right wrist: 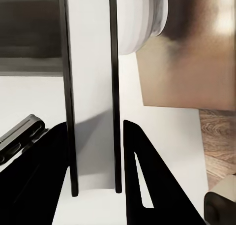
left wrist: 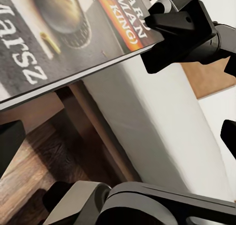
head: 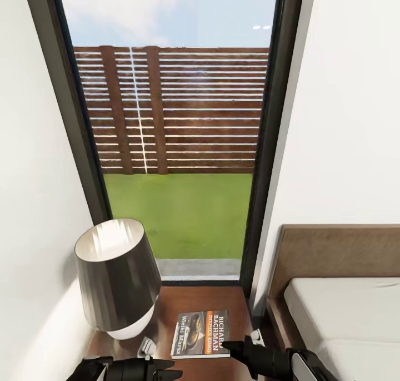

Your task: In the bedroom, move the book from the bed onto either nightstand, and place the two sandals side by side next to the bed.

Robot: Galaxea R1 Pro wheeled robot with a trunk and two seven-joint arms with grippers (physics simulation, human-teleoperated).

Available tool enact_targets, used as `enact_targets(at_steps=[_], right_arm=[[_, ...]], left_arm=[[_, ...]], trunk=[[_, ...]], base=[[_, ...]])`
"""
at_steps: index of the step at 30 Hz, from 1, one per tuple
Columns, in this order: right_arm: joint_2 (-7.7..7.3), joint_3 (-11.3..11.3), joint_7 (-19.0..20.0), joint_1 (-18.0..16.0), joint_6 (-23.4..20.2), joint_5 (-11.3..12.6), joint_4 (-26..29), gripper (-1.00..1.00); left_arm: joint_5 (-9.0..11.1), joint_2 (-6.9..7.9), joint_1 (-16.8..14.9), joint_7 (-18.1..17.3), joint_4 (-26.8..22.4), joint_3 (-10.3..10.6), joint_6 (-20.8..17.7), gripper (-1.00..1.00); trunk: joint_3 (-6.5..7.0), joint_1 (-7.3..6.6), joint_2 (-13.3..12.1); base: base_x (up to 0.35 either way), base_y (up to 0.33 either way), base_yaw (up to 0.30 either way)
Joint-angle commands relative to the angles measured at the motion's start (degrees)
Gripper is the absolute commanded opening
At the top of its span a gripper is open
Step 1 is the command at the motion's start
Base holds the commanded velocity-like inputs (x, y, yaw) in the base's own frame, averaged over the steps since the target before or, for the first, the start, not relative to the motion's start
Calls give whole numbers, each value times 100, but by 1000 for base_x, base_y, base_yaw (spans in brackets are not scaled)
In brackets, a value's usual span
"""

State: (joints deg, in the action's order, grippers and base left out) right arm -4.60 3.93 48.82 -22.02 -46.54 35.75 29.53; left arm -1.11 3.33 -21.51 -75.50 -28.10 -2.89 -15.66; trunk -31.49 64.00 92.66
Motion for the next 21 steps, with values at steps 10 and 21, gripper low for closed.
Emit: enact_targets(at_steps=[10, 21], right_arm=[[-6, 29, -4, -4, -30, 46, 1, -100], [-6, 28, -8, -4, -30, 46, 1, -100]], left_arm=[[-4, 0, -3, -79, -22, -19, -71, 100], [260, -121, -24, -858, -1547, -7, -1201, 100]], trunk=[[-186, 220, 406], [-383, 462, 847]], base=[[0, 0, 0], [0, 0, 0]])
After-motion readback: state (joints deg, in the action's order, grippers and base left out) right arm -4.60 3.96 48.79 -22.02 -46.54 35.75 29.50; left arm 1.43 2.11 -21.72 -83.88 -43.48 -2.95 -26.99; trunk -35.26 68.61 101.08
